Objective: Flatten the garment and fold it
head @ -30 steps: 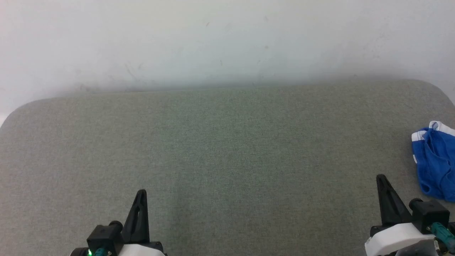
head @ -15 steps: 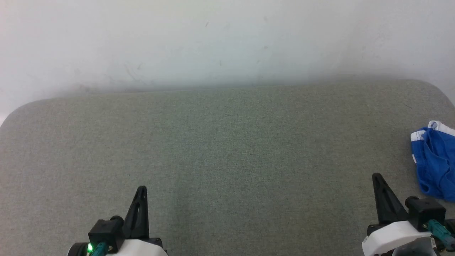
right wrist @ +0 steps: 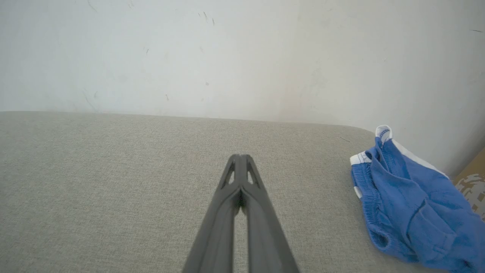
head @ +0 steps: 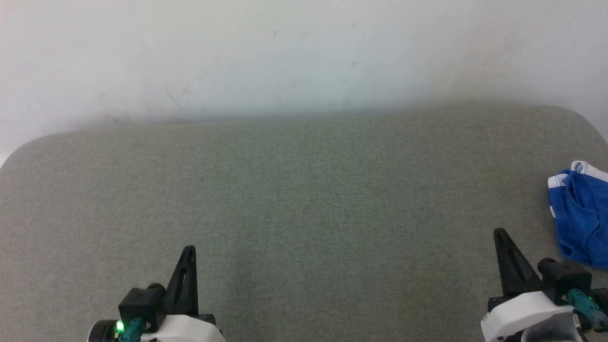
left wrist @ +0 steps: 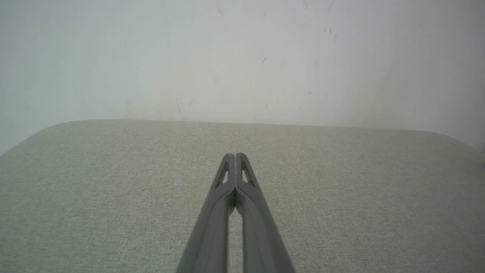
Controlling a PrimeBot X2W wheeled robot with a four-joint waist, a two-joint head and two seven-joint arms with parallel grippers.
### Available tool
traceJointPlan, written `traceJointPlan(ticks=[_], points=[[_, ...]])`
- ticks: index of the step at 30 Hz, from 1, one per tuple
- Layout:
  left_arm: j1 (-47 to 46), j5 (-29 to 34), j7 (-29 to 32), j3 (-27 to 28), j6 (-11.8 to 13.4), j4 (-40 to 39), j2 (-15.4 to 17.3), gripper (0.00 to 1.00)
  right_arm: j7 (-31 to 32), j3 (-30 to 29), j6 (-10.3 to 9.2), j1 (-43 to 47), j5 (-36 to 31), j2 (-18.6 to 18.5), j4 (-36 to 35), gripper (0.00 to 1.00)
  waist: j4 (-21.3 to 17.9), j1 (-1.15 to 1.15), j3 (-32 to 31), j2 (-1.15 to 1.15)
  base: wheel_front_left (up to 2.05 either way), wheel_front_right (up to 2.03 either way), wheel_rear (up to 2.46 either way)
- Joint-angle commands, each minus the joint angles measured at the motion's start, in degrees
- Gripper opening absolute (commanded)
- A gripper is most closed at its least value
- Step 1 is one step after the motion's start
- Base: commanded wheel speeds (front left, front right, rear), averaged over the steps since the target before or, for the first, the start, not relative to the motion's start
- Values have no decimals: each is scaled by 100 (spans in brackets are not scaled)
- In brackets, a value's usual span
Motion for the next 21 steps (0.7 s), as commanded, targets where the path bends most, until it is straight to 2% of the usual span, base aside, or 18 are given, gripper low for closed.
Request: traceJointPlan(ticks=[1, 21], points=[[-132, 102, 34, 47, -48, -32, -29, 0, 48, 34, -4, -93, -43, 7, -52, 0, -2, 0, -1, 0, 0, 0, 0], [-252, 292, 256, 142, -110, -60, -65, 0, 240, 146, -6, -153, -65, 9, -180, 0, -20, 0, -6, 0, 0, 0, 0]])
